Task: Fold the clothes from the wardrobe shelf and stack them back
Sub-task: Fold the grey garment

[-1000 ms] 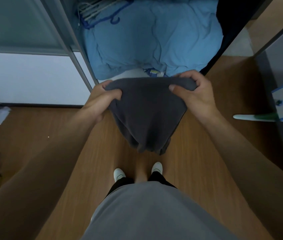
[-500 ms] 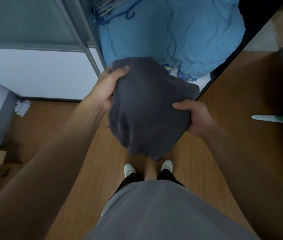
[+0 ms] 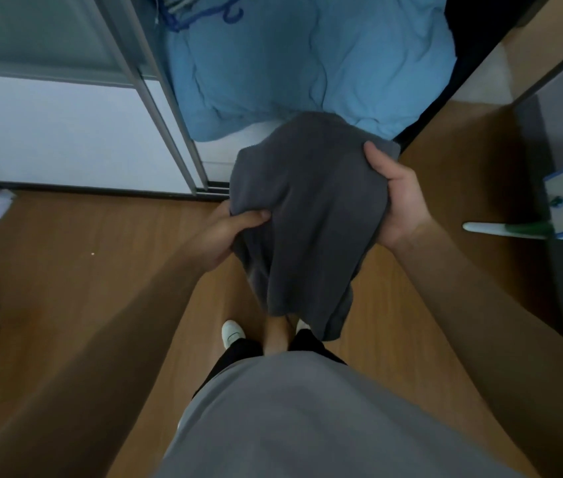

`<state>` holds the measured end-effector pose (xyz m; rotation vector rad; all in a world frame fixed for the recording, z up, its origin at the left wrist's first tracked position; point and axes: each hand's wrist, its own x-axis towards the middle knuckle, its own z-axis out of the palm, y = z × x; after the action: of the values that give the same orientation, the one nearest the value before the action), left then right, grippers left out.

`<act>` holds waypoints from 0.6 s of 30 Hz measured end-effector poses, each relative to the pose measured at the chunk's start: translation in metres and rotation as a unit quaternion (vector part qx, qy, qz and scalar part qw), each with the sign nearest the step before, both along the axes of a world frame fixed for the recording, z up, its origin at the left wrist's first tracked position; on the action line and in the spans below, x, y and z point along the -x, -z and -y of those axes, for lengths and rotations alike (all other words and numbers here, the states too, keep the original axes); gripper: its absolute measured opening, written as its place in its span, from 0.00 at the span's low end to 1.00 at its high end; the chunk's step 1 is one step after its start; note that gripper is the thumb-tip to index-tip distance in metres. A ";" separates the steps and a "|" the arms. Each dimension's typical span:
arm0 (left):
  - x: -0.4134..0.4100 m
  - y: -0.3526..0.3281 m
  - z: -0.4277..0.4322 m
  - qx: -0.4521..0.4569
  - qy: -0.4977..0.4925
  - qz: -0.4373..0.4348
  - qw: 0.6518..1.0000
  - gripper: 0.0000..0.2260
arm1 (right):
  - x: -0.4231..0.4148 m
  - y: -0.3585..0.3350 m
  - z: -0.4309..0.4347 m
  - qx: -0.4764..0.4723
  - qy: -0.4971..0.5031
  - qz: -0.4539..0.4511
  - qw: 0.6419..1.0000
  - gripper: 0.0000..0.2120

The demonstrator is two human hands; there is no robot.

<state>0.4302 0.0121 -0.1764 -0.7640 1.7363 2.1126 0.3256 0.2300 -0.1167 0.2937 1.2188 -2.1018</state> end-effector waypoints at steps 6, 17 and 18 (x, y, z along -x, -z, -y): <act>0.016 -0.013 -0.016 -0.129 -0.184 -0.056 0.973 0.12 | -0.003 0.032 -0.006 -0.084 -0.023 0.019 0.996 0.27; 0.010 -0.022 0.045 -0.061 -0.190 -0.014 0.980 0.14 | -0.029 0.054 0.027 -0.112 -0.038 -0.010 0.993 0.18; 0.006 -0.019 0.051 -0.079 -0.193 0.005 0.978 0.17 | -0.026 0.050 0.031 -0.118 -0.027 -0.001 0.993 0.19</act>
<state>0.4246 -0.0386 -0.1572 -1.1360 1.4845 2.4515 0.3520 0.1988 -0.1668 0.3604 1.4620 -1.9137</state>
